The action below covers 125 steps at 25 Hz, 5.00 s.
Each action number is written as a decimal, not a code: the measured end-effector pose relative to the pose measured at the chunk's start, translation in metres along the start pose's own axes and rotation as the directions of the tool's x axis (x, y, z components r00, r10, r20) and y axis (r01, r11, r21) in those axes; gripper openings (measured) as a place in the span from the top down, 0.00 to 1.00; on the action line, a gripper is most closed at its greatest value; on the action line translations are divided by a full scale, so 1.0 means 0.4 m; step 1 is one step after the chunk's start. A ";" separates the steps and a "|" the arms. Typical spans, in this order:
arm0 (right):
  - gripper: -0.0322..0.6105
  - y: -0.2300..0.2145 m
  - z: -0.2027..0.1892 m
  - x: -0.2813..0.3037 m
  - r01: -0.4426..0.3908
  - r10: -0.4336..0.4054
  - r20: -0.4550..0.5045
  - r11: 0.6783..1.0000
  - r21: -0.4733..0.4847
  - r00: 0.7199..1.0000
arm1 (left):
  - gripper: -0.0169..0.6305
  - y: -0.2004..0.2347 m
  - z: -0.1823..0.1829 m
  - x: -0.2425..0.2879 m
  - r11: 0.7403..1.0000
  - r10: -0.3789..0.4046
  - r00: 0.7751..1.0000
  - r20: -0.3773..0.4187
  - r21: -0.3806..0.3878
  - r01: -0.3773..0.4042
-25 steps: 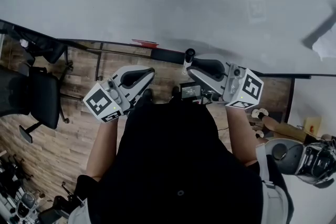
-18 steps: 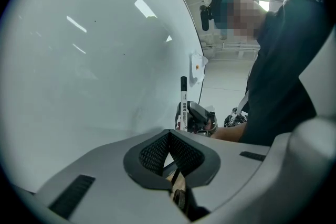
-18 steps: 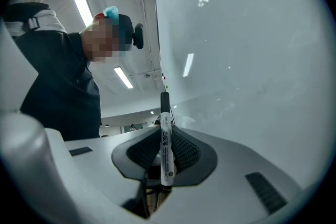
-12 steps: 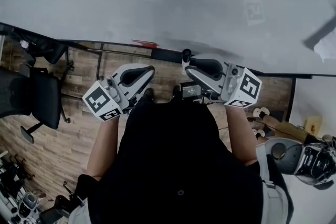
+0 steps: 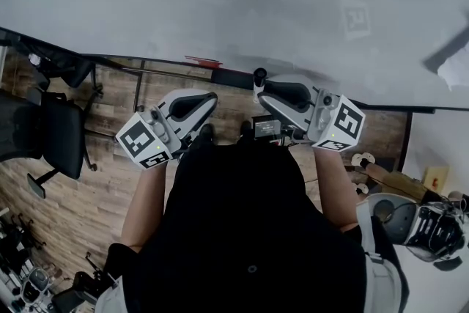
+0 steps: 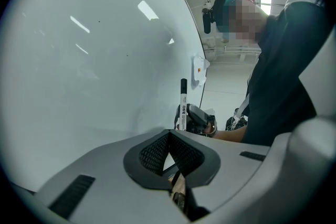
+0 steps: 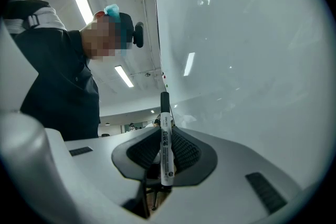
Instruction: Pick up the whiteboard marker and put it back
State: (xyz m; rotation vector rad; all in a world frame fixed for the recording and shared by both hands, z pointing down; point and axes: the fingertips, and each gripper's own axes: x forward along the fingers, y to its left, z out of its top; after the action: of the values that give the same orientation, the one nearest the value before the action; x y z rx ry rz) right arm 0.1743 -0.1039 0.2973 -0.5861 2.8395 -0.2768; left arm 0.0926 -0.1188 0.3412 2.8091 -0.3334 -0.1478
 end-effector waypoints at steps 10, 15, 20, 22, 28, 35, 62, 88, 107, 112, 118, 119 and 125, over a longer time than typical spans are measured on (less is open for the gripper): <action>0.84 0.021 0.003 0.009 0.030 -0.032 -0.025 0.999 -0.041 0.999 | 0.95 -0.020 0.009 -0.016 1.000 -0.011 1.000 0.006 0.007 0.011; 0.84 0.024 0.008 0.013 0.042 -0.045 -0.039 0.997 -0.065 0.998 | 0.95 -0.023 0.015 -0.018 1.000 -0.017 1.000 0.009 0.010 0.017; 0.84 0.027 0.011 0.006 0.054 -0.061 -0.060 0.993 -0.101 0.996 | 0.95 -0.032 0.017 -0.013 1.000 -0.020 1.000 0.011 0.017 0.020; 0.84 0.024 0.008 0.008 0.054 -0.063 -0.069 0.992 -0.114 0.996 | 0.95 -0.029 0.015 -0.012 1.000 -0.019 1.000 0.012 0.017 0.019; 0.84 0.017 0.002 0.017 0.068 -0.083 -0.095 0.986 -0.154 0.992 | 0.95 -0.025 0.019 -0.012 1.000 -0.019 1.000 0.014 0.019 0.019; 0.84 0.007 -0.010 0.019 0.079 -0.107 -0.133 0.977 -0.200 0.985 | 0.95 -0.019 0.020 -0.010 1.000 -0.018 1.000 0.009 0.023 0.018; 0.84 -0.043 -0.114 0.081 0.118 -0.275 -0.332 0.898 -0.424 0.902 | 0.95 0.003 0.008 -0.056 1.000 0.020 1.000 0.012 0.008 -0.020; 0.84 -0.141 -0.358 0.051 0.020 -0.433 -0.603 0.823 -0.568 0.670 | 0.95 0.015 0.003 -0.118 0.994 0.108 0.994 0.013 0.006 -0.108; 0.84 -0.183 -0.548 -0.004 0.017 -0.427 -0.708 0.862 -0.506 0.563 | 0.95 -0.006 0.002 -0.183 0.987 0.158 0.987 -0.004 0.030 -0.158; 0.84 -0.214 -0.585 -0.003 0.024 -0.433 -0.725 0.866 -0.500 0.535 | 0.95 0.004 -0.006 -0.205 0.984 0.176 0.984 -0.002 0.026 -0.175; 0.84 -0.219 -0.629 -0.019 0.022 -0.435 -0.752 0.872 -0.490 0.495 | 0.95 -0.007 -0.022 -0.221 0.982 0.187 0.982 -0.010 0.021 -0.186; 0.84 -0.221 -0.634 -0.022 0.023 -0.434 -0.755 0.873 -0.487 0.491 | 0.95 -0.007 -0.023 -0.221 0.982 0.190 0.982 -0.011 0.021 -0.189; 0.84 -0.226 -0.650 -0.030 0.030 -0.446 -0.765 0.871 -0.490 0.464 | 0.95 -0.017 -0.023 -0.231 0.979 0.201 0.979 -0.018 0.020 -0.201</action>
State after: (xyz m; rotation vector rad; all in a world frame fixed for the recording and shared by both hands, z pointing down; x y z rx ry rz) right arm 0.1509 -0.1449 0.5689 -1.2747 3.8523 0.0376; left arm 0.0060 -0.0875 0.3537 2.7716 -0.6141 -0.0721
